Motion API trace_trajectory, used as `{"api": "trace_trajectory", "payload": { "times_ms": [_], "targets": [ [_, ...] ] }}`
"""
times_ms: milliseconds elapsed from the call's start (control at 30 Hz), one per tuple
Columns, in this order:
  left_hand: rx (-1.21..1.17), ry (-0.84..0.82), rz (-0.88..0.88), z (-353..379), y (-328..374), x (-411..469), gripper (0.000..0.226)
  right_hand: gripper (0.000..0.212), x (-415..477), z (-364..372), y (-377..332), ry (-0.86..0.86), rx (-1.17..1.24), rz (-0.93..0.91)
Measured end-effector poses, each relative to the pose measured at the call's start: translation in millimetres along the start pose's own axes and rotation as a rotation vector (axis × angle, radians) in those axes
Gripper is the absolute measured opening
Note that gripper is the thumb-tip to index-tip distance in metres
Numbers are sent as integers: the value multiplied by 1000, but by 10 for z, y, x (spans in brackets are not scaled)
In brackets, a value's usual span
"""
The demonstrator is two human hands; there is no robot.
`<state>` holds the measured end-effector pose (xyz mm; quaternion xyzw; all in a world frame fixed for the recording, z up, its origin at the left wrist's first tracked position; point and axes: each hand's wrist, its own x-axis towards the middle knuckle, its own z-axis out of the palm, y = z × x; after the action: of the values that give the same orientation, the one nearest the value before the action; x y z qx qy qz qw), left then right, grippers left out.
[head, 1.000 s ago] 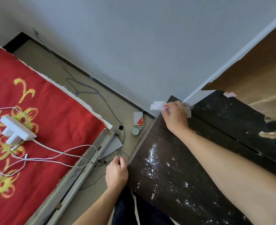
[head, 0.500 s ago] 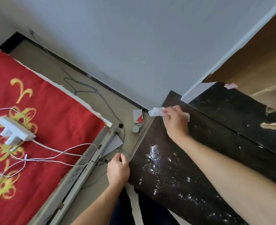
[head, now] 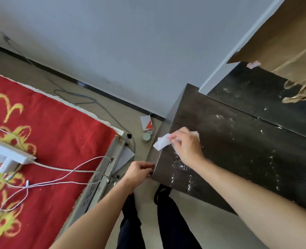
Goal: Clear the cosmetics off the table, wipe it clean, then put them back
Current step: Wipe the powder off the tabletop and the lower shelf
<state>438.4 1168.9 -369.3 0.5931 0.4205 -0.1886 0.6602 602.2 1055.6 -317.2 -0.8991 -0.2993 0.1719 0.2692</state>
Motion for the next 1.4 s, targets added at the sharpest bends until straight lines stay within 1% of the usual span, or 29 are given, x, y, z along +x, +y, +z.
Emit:
{"api": "trace_trajectory", "payload": {
  "times_ms": [33,100,167,200,233,300,333,367,400,467,533,567,600,667,700,733,800,867,967,1033,1100,1233,1300,1400],
  "targets": [
    [10,-30,7,-28,-4,-5,26,11,-278,49,-36,-67,2,-53],
    [41,-85,7,-95,11,-47,27,14,-699,40,-96,-231,5,-80],
    [61,-145,-3,-160,25,-59,30,16,-712,-60,-97,-362,9,-14],
    [77,-171,-8,-196,29,-49,32,16,-577,-109,-90,-357,28,41],
    [86,-199,-6,-224,31,-28,33,15,-387,-155,-68,-280,45,94],
    [88,-246,7,-264,18,27,34,12,13,-218,-36,-27,32,188],
    [88,-265,6,-281,10,53,33,10,141,-194,-34,62,-1,228],
    [94,-278,1,-300,10,79,33,9,181,-123,-56,108,-31,252],
    [106,-292,-7,-317,18,103,33,9,128,-14,-105,118,-50,247],
    [152,-305,-29,-351,56,147,33,10,-224,217,-211,59,-21,128],
    [163,-285,-54,-372,116,149,29,11,-800,353,-277,-46,-5,-14],
    [169,-271,-65,-371,166,129,28,11,-1083,377,-253,-101,-24,-53],
    [175,-255,-79,-367,222,105,28,12,-1329,376,-221,-165,-44,-70],
    [180,-217,-93,-349,338,52,26,16,-1690,311,-143,-293,-75,-41],
    [195,-196,-92,-330,396,31,23,18,-1798,251,-118,-322,-93,-18],
    [207,-172,-82,-299,445,27,19,17,-1838,169,-101,-307,-105,12],
    [204,-121,-50,-209,518,56,15,13,-1722,-49,-64,-189,-95,65],
    [195,-62,-22,-85,564,88,31,11,-1405,-320,-4,-35,-56,114],
    [238,40,47,109,619,76,54,16,-690,-722,148,212,-91,198],
    [338,100,86,253,608,39,60,20,-199,-917,265,348,-143,267],
    [386,188,101,382,558,9,62,23,246,-1018,342,449,-193,291],
    [461,370,120,531,455,33,58,29,938,-915,480,540,-236,300],
    [492,416,148,554,445,32,56,26,1092,-729,581,529,-260,312],
    [513,440,180,562,449,14,51,22,1125,-494,729,485,-248,247]
  ]
}}
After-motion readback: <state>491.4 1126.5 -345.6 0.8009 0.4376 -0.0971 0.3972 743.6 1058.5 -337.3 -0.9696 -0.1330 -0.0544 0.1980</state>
